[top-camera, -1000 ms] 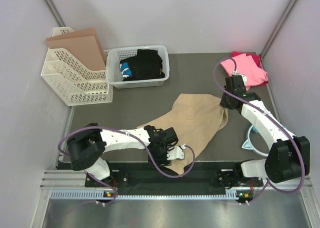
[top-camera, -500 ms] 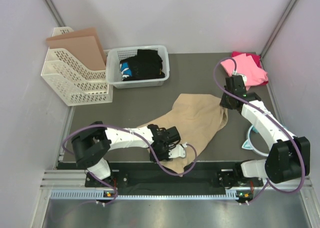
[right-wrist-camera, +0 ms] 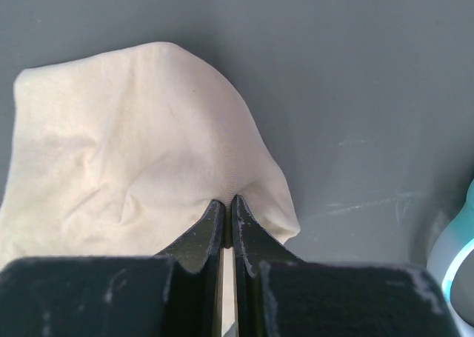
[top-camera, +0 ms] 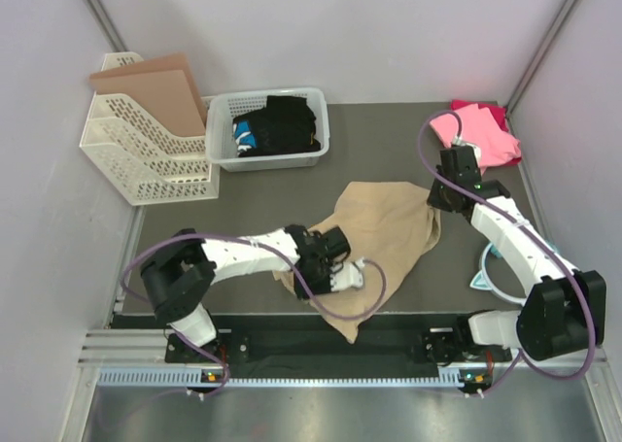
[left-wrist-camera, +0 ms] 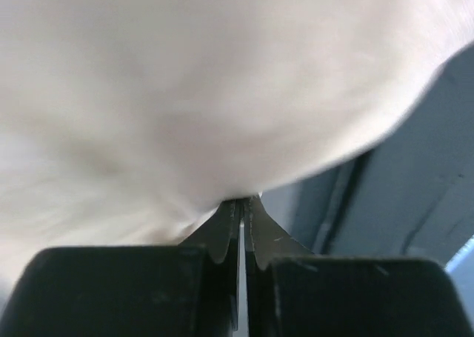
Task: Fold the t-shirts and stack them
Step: Flatten out the tshirt
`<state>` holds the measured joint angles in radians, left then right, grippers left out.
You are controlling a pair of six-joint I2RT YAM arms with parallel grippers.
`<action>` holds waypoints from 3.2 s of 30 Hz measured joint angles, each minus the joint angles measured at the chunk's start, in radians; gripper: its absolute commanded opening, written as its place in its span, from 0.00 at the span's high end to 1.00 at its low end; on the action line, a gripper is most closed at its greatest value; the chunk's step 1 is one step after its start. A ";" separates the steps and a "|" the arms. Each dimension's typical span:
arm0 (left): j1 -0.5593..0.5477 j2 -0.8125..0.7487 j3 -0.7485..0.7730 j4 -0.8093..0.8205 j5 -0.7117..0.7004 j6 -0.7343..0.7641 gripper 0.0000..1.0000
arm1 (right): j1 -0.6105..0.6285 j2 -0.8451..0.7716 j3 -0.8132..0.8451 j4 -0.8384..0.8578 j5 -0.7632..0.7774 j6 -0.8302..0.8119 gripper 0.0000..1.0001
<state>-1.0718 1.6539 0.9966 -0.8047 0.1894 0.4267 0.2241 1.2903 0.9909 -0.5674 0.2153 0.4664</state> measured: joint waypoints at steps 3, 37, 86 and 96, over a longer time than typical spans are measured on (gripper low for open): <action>0.119 -0.042 0.135 -0.034 -0.022 0.023 1.00 | 0.000 -0.027 0.000 0.002 -0.032 0.005 1.00; 0.360 -0.654 0.978 -0.502 -0.158 0.060 1.00 | 0.024 -0.716 0.355 -0.354 -0.483 0.055 1.00; 0.867 -0.203 0.386 0.063 -0.056 0.107 1.00 | 0.035 -0.268 -0.017 -0.002 -0.040 0.002 0.42; 0.868 -0.202 0.306 0.122 -0.110 0.130 1.00 | 0.171 -0.280 -0.232 -0.058 -0.101 0.090 0.37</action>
<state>-0.2039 1.4517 1.3022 -0.6827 0.0792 0.5564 0.3950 1.0107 0.7589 -0.6250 0.1143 0.5568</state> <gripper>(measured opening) 0.022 0.654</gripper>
